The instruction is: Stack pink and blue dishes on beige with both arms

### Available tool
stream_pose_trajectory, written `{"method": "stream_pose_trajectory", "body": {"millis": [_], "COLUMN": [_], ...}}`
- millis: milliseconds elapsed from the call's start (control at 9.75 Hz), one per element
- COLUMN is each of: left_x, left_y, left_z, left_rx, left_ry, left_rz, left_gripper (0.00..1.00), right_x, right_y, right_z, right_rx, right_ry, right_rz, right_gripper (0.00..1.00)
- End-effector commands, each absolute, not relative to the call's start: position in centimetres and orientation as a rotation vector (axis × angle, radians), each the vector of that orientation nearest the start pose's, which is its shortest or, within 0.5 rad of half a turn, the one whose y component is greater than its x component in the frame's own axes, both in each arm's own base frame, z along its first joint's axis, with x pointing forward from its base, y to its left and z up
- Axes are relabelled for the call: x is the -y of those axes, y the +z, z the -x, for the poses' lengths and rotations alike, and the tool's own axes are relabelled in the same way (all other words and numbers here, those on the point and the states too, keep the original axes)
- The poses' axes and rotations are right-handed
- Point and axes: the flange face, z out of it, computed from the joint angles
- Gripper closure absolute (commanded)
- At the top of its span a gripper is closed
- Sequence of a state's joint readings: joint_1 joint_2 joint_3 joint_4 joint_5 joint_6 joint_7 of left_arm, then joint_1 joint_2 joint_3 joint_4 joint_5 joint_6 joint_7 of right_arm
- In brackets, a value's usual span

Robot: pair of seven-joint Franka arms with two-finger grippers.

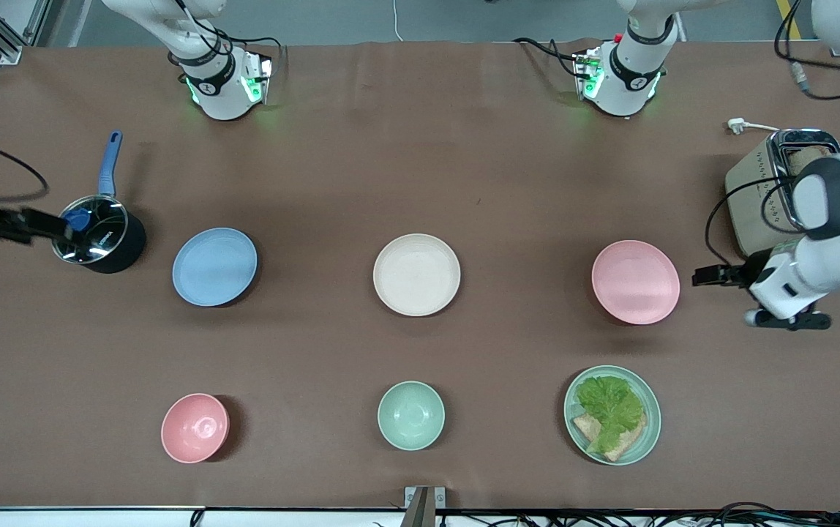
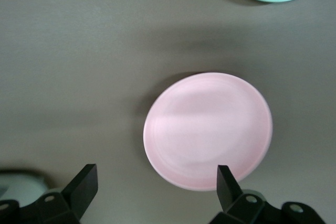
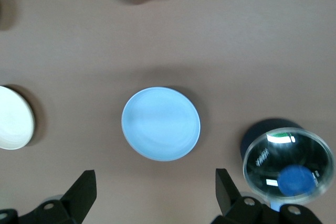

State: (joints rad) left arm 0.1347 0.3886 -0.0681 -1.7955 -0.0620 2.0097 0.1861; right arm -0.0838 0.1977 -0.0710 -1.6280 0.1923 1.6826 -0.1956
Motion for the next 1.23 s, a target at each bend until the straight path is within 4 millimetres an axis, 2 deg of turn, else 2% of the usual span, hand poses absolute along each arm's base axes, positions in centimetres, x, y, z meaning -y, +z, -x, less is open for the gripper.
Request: {"method": "stream_pose_trajectory", "body": {"millis": [0, 103, 205, 308, 410, 513, 718, 821, 923, 1026, 1128], "left_x": [-6.4, -6.2, -6.2, -6.3, -6.3, -6.1, -5.7, -5.4, -4.3, -3.9, -2.3], "left_y": [24.4, 21.8, 20.3, 19.0, 18.1, 17.9, 17.2, 17.4, 18.0, 19.2, 21.8], "left_z": [-61.7, -61.3, -61.0, -60.7, -60.6, -60.5, -60.4, -60.5, -60.6, -60.9, -61.3], "left_rx": [-0.219, -0.269, -0.262, -0.288, -0.311, -0.298, -0.282, -0.288, -0.317, -0.329, -0.339], "left_ry": [0.286, 0.246, 0.216, 0.212, 0.228, 0.233, 0.245, 0.242, 0.241, 0.225, 0.215], "left_rz": [3.270, 3.299, 3.304, 3.304, 3.307, 3.320, 3.341, 3.342, 3.347, 3.351, 3.367], "left_gripper": [0.00, 0.01, 0.11, 0.25, 0.43, 0.61, 0.83, 0.96, 1.00, 1.00, 1.00], "right_x": [8.4, 8.8, 9.4, 10.4, 10.5, 10.3, 10.3, 10.2, 9.9, 9.6, 9.3], "right_y": [40.8, 36.7, 32.3, 28.5, 26.3, 24.4, 20.7, 19.9, 18.7, 18.0, 17.5], "right_z": [-58.5, -58.1, -57.8, -57.2, -56.7, -56.2, -55.5, -55.3, -54.7, -54.2, -53.7], "right_rx": [0.176, 0.231, 0.304, 0.342, 0.373, 0.349, 0.371, 0.357, 0.315, 0.283, 0.284], "right_ry": [0.107, 0.072, 0.070, 0.072, 0.057, 0.045, 0.069, 0.063, 0.072, 0.086, 0.106], "right_rz": [2.851, 2.841, 2.848, 2.858, 2.870, 2.870, 2.839, 2.813, 2.783, 2.764, 2.757], "right_gripper": [0.00, 0.00, 0.00, 0.00, 0.00, 0.00, 0.02, 0.06, 0.15, 0.25, 0.33]}}
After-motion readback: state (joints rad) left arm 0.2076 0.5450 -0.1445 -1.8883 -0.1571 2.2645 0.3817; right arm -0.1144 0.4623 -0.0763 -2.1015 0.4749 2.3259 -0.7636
